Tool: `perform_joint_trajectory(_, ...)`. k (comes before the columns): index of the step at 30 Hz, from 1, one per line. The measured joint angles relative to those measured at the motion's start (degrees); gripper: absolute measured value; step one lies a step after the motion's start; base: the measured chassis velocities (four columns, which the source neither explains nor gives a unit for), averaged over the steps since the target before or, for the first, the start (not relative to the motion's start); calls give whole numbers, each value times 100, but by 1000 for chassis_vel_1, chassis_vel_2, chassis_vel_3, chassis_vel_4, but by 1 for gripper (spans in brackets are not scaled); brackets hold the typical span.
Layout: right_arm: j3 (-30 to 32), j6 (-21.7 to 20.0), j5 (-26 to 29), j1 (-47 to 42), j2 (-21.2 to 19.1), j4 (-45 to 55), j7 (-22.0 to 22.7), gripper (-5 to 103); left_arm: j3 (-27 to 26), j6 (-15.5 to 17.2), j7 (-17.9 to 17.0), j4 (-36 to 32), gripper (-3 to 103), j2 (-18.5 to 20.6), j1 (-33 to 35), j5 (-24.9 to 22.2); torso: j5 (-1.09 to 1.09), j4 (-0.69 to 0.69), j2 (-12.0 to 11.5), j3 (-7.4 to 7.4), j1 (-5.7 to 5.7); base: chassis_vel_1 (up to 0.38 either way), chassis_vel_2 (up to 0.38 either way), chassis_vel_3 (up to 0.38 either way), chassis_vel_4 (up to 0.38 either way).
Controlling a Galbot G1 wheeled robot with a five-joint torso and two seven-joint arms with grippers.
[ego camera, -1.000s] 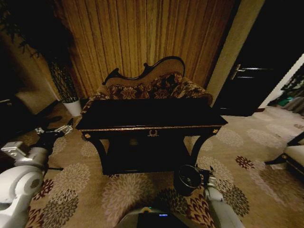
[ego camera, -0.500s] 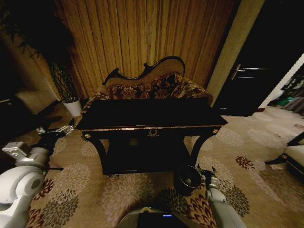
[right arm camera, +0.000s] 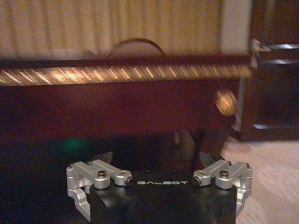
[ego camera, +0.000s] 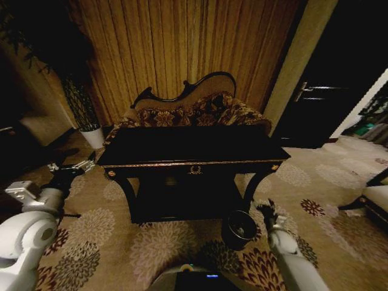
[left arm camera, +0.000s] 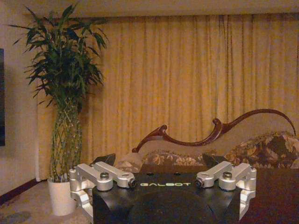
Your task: Move to the front of the table and place the trash on the table into the trash bin.
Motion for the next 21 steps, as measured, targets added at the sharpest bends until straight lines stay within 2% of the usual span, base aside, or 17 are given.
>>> perform_joint_trajectory(2, 73, -261, 60, -200, -64, 565, -3, 100, 16, 0, 1, -40, 100, -18, -3, 14, 0, -2, 0, 0, 0, 0, 0, 0, 0)
perform_joint_trajectory(3, 73, -261, 60, -200, -64, 565, -3, 100, 16, 0, 1, -40, 100, -18, -3, 14, 0, -2, 0, 0, 0, 0, 0, 0, 0)
perform_joint_trajectory(4, 158, -554, 106, -375, -115, 1202, -3, 100, 32, -1, 4, -104, 100, -41, -3, 39, 1, -4, 0, 0, 0, 0, 0, 0, 0)
perform_joint_trajectory(6, 203, -786, 128, -444, -140, 1697, 3, 100, 41, -2, 4, -164, 100, -69, -6, 72, 0, -2, 0, 0, 0, 0, 0, 0, 0)
perform_joint_trajectory(7, 203, -786, 128, -444, -140, 1697, 3, 100, 41, -2, 4, -164, 100, -69, -6, 72, 0, -2, 0, 0, 0, 0, 0, 0, 0)
perform_joint_trajectory(9, 211, -1195, 239, -431, -182, 2415, 101, 100, 57, -3, 3, -236, 100, -115, -3, 102, 0, 0, 0, 0, 0, 0, 0, 0, 0)
perform_joint_trajectory(15, 76, -1599, 358, -176, -272, 3084, 283, 100, 23, -3, 9, -276, 100, -170, 74, 120, 1, 1, 0, 0, 0, 0, 0, 0, 0)
perform_joint_trajectory(21, 37, -1790, 413, -104, -330, 3367, 407, 100, -4, 1, 27, -335, 100, -176, 92, 153, 1, 0, 0, 0, 0, 0, 0, 0, 0)
